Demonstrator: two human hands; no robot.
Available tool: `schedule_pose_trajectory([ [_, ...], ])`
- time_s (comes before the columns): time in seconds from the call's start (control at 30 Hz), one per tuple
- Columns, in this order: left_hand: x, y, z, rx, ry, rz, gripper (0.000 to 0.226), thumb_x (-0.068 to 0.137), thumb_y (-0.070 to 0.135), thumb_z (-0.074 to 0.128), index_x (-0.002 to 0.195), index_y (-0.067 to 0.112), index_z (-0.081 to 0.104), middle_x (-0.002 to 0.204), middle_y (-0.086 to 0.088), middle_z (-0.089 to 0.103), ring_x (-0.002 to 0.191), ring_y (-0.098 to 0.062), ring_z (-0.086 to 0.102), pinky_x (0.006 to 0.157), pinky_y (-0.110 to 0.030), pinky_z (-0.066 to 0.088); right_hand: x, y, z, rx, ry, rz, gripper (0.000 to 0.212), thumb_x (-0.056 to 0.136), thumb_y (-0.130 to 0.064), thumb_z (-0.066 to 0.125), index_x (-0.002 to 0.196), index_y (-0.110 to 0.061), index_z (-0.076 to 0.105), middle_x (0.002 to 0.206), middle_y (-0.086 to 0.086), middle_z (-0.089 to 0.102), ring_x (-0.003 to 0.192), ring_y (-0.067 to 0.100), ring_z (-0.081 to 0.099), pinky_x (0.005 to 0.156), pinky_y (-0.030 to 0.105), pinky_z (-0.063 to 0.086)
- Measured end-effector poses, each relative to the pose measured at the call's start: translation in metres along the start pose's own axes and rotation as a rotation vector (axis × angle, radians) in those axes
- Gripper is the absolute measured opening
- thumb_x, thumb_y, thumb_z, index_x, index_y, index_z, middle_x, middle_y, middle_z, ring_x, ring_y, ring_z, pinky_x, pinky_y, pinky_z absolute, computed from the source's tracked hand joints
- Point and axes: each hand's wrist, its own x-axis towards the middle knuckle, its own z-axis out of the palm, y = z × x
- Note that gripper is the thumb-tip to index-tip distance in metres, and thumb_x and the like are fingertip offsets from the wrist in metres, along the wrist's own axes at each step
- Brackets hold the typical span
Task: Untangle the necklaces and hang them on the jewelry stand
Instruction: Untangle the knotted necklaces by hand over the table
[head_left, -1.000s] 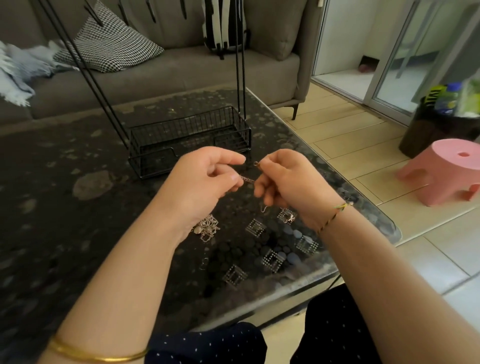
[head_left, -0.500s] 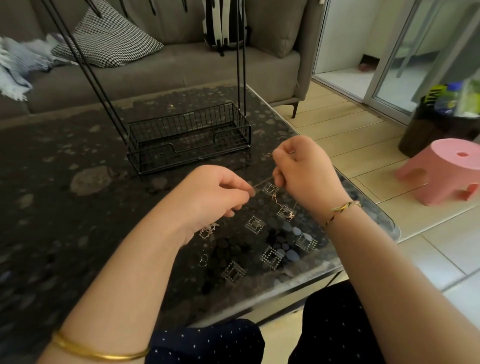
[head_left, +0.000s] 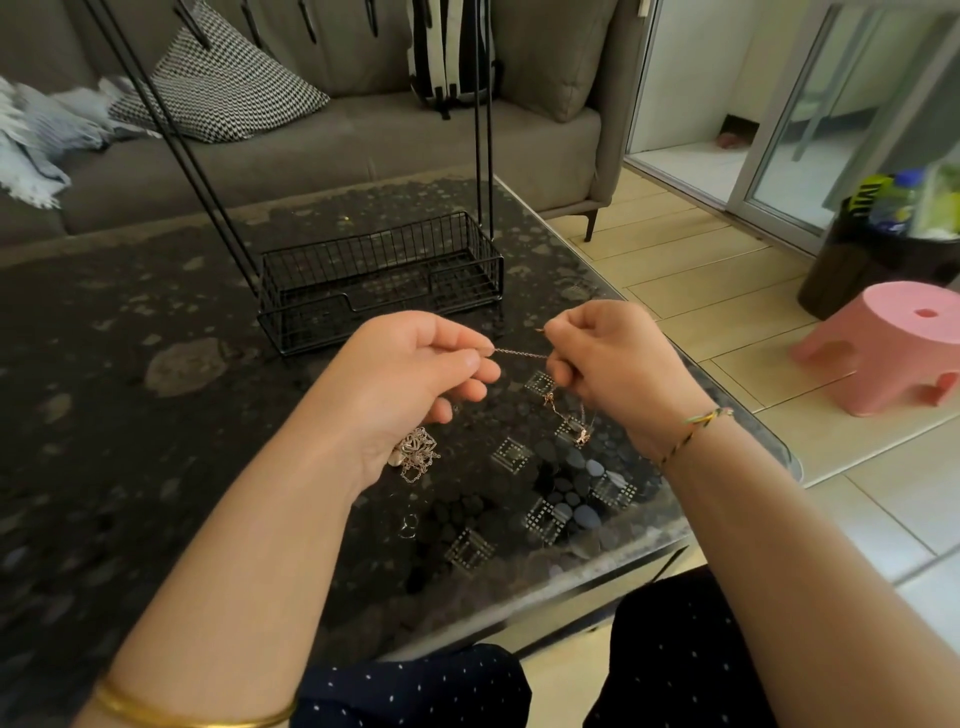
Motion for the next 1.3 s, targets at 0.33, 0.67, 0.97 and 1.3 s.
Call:
schedule_pose_trajectory([
  [0.33,-0.001,-0.001,0.004,0.279,0.126,0.075,0.022,0.09,0.009,0.055,0.08,0.024,0.067,0.079,0.005,0.064,0.067,-0.008,0.062,0.076,-0.033,0.055,0.001,0.001,-0.002,-0.01,0.035,-0.013,0.03,0.096,-0.013,0.044,0.084,0.011,0.058,0.051,0.002,0.055,0.038,0.01,0.032,0.036,0.015,0.03],
  [0.67,-0.006,0.002,0.008,0.312,0.157,0.152,0.016,0.087,0.018,0.061,0.078,0.028,0.069,0.068,0.01,0.059,0.056,-0.002,0.05,0.06,-0.023,0.042,-0.006,-0.005,-0.002,-0.003,0.004,-0.122,0.014,0.089,-0.021,0.06,0.082,-0.011,0.066,0.047,-0.01,0.048,0.031,0.0,0.037,0.038,0.009,0.033],
  [0.97,-0.001,-0.003,0.007,0.154,0.107,0.099,0.014,0.085,0.018,0.065,0.074,0.025,0.069,0.072,0.004,0.067,0.055,-0.008,0.05,0.063,-0.03,0.044,-0.007,-0.009,0.004,0.003,-0.07,-0.204,0.009,0.088,-0.017,0.062,0.081,-0.015,0.067,0.051,-0.006,0.05,0.04,0.0,0.042,0.045,0.01,0.037],
  [1.3,0.0,-0.002,0.01,0.178,0.131,0.102,0.013,0.085,0.019,0.063,0.074,0.023,0.067,0.063,0.011,0.058,0.054,-0.004,0.049,0.061,-0.026,0.04,-0.009,-0.012,0.005,-0.006,-0.098,-0.248,0.007,0.087,-0.013,0.062,0.08,-0.014,0.065,0.05,-0.014,0.05,0.041,-0.001,0.045,0.046,0.007,0.037],
])
